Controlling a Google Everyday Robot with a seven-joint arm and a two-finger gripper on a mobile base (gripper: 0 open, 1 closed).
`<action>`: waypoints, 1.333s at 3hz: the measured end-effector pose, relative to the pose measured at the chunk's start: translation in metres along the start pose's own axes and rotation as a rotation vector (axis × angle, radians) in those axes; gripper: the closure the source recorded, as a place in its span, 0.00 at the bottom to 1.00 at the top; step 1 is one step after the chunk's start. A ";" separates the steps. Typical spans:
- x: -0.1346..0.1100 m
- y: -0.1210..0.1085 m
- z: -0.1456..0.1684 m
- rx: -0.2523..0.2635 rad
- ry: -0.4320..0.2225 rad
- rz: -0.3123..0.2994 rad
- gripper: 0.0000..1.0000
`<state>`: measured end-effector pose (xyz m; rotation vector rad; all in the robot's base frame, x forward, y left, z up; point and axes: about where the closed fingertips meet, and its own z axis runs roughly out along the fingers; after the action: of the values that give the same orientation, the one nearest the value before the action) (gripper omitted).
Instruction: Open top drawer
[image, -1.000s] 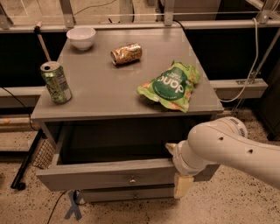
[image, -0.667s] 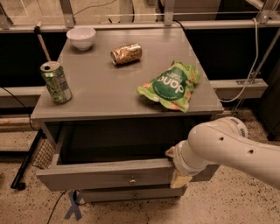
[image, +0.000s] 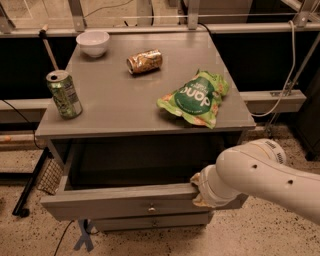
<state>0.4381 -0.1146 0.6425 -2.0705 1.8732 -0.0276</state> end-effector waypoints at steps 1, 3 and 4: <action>-0.005 0.022 -0.001 0.003 0.005 -0.004 0.99; -0.008 0.043 -0.003 0.002 0.000 -0.004 1.00; -0.009 0.043 -0.005 0.002 0.000 -0.004 1.00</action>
Offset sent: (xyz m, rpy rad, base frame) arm -0.0711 0.0068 -0.0164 0.0018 0.0059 0.0045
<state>0.3945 -0.1104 0.6375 -2.0737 1.8681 -0.0306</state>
